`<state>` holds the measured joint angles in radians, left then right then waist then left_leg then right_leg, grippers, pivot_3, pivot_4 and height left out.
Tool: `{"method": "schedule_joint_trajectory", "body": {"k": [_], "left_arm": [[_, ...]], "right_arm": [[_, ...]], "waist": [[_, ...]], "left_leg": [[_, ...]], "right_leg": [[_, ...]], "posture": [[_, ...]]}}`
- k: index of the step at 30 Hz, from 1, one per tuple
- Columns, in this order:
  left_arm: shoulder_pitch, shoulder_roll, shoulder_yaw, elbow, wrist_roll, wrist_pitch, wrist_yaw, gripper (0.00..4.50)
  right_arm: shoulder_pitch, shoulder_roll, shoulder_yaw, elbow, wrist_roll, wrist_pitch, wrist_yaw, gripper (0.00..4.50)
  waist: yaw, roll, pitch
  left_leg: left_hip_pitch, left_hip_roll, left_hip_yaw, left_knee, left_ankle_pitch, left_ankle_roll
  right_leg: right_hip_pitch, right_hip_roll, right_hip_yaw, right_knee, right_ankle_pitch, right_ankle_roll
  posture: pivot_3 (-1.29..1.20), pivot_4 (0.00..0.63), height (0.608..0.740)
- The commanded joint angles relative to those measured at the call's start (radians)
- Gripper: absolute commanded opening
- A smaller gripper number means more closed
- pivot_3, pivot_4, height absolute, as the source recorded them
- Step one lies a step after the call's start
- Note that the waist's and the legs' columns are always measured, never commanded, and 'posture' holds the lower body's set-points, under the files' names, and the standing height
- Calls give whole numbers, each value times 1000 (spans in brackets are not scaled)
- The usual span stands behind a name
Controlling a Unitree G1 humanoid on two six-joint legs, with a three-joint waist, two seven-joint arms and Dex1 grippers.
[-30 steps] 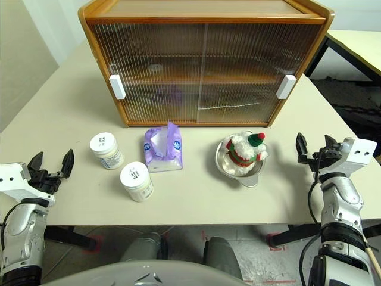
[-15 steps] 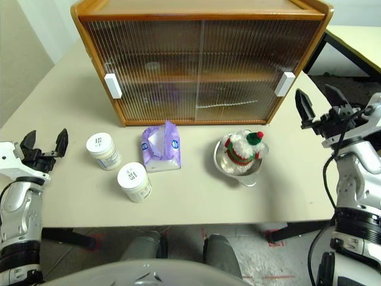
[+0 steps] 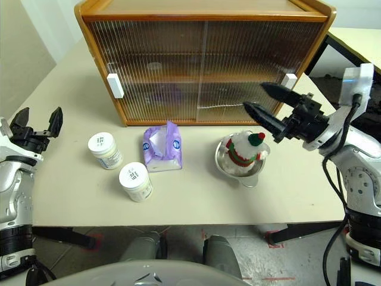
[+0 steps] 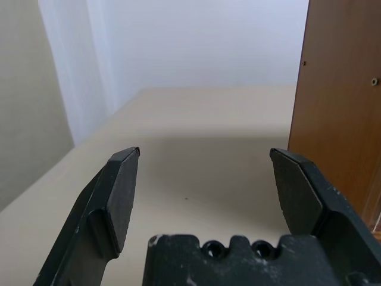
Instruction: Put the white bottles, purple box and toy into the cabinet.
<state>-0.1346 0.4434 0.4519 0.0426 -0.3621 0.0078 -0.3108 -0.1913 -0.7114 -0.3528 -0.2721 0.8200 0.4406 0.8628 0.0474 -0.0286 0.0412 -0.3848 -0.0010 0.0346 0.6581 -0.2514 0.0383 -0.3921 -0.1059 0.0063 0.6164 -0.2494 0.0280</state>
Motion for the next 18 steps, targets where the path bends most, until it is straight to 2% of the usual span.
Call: {"method": "schedule_joint_trajectory", "body": {"k": [1,6,9,18], "left_arm": [[-41,20,-10,-49,-28,73,4,4450],[-89,12,-43,-115,-66,172,0,4450],[-117,4,-64,-156,-88,227,6,3873],[-136,-33,-118,-218,-182,385,-12,379]], "right_arm": [[9,-2,55,-62,16,41,25,4500],[3,28,98,-94,4,42,21,4500],[-2,45,110,-92,-9,35,18,4500],[-3,65,111,-88,-21,26,24,4500]], "waist": [[1,-2,0],[2,-2,0],[2,-3,0],[1,-3,0]], "left_leg": [[0,0,0,0,0,0],[-1,0,0,1,0,0],[-1,0,0,3,0,0],[-2,-1,0,4,0,0]], "right_leg": [[0,0,0,0,0,0],[0,2,0,0,1,1],[0,3,0,0,1,1],[0,5,0,1,2,2]], "posture": [[49,0,740],[55,0,740],[55,0,740],[49,0,740]]}}
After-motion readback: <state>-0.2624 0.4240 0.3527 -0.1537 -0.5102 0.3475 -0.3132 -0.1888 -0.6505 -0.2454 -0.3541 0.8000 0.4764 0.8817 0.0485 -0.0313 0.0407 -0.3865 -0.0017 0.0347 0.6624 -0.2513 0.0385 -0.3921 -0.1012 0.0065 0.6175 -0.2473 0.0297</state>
